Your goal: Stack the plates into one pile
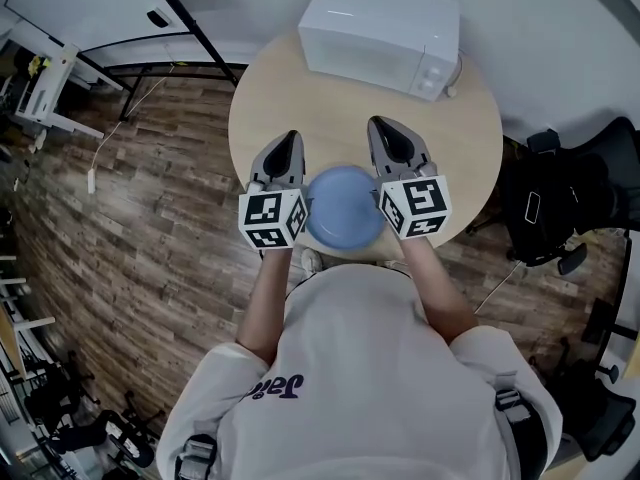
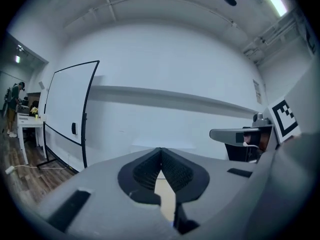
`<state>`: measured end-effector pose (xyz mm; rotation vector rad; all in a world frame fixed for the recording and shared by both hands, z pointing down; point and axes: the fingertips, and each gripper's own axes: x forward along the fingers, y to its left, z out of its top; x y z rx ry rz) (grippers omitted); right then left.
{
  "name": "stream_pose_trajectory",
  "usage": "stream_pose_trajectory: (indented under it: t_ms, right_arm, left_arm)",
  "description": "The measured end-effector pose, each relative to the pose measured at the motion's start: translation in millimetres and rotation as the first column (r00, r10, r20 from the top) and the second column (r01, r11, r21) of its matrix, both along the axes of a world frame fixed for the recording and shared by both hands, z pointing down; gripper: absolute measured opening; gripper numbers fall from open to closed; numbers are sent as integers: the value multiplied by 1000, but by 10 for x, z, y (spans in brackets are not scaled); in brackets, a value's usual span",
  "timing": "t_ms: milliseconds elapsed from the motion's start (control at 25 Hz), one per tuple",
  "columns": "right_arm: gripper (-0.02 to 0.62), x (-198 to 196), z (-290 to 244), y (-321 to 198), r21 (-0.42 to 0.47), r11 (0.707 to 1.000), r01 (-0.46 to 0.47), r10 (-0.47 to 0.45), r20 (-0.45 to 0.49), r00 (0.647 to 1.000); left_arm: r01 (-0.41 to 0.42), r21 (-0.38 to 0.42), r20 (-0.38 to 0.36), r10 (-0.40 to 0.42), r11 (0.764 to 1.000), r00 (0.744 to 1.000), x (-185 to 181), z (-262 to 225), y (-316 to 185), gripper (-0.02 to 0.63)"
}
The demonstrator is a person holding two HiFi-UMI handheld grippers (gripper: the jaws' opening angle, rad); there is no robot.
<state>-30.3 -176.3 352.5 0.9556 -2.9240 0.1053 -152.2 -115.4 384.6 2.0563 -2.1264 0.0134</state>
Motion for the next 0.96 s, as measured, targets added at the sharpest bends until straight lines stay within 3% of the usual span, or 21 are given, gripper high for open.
stream_pose_trajectory:
  t_ms: [160, 800, 960]
  right_arm:
    - [15, 77, -138, 3, 80, 996, -34, 36, -20, 999]
    - [17, 74, 100, 84, 23, 1000, 13, -12, -36, 999]
    - [17, 75, 195, 47, 13, 1000, 10, -9, -51, 999]
  left_arm:
    - [8, 42, -4, -7, 999, 1000, 48, -128, 41, 14]
    - [-20, 83, -34, 23, 996, 999, 260, -11, 59, 14]
    - [6, 67, 9, -7, 998, 1000, 213, 55, 68, 14]
